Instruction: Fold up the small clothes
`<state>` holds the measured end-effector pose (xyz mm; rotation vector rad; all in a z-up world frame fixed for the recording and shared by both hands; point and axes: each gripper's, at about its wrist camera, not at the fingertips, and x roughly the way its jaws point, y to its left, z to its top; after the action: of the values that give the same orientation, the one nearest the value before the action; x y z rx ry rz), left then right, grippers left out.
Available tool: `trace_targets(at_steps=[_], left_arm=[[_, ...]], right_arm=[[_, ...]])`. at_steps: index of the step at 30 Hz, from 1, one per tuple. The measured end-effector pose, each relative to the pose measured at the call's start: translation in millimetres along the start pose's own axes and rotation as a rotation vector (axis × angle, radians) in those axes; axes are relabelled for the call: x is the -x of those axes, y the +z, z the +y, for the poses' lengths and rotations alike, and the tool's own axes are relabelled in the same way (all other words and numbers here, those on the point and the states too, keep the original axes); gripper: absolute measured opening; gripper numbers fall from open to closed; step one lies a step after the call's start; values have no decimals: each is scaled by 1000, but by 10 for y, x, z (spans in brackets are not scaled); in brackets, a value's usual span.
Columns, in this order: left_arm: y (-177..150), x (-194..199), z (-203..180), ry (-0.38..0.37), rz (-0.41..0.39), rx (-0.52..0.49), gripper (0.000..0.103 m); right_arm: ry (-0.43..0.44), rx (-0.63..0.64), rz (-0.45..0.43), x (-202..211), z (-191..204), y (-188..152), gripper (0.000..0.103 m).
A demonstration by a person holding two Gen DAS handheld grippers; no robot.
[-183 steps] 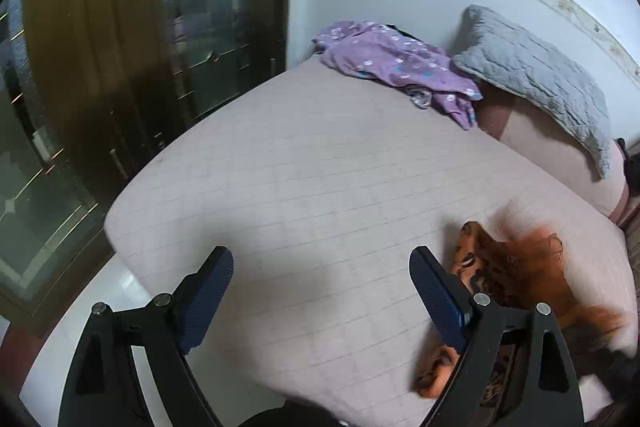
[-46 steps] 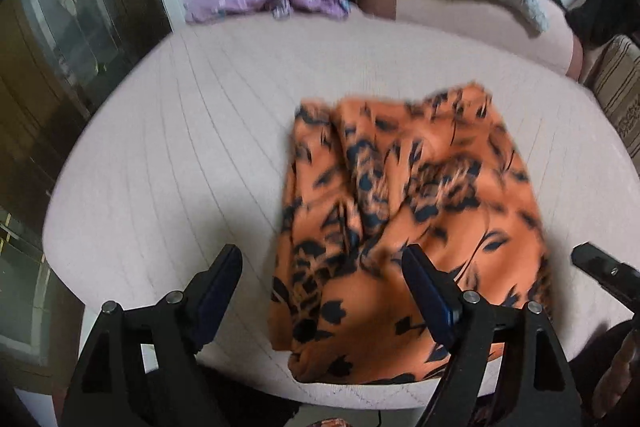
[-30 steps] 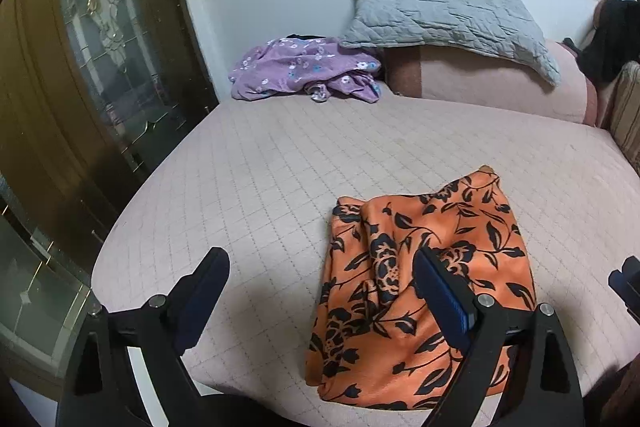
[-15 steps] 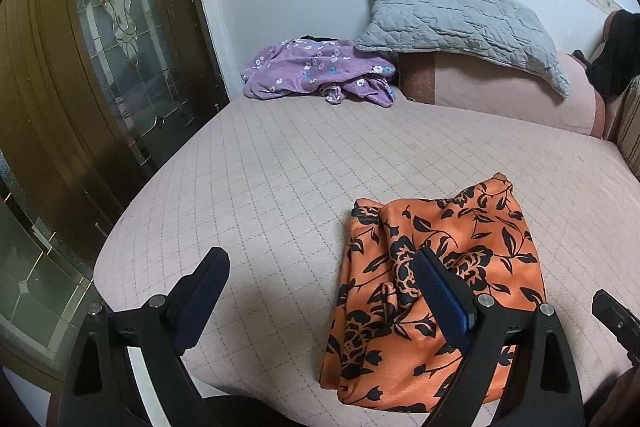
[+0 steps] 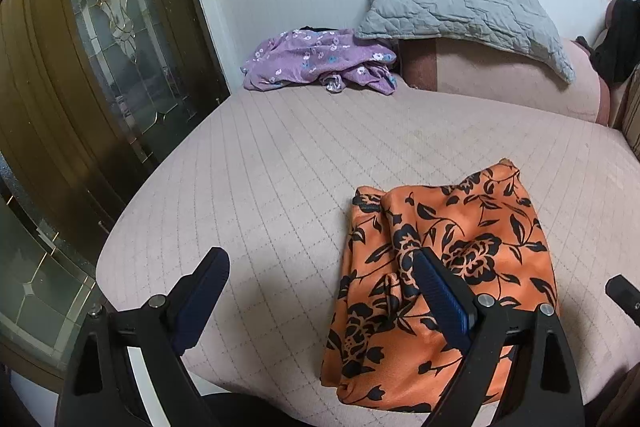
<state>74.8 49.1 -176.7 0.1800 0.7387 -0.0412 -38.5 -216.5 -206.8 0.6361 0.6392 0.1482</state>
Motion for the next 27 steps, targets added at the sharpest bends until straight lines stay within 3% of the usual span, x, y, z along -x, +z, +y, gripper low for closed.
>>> trace_targets(at_steps=[27], left_arm=[[-200,-444,175,-17,85,30,93]], right_arm=[[-47,-19,94,-406,-4,-101,67]])
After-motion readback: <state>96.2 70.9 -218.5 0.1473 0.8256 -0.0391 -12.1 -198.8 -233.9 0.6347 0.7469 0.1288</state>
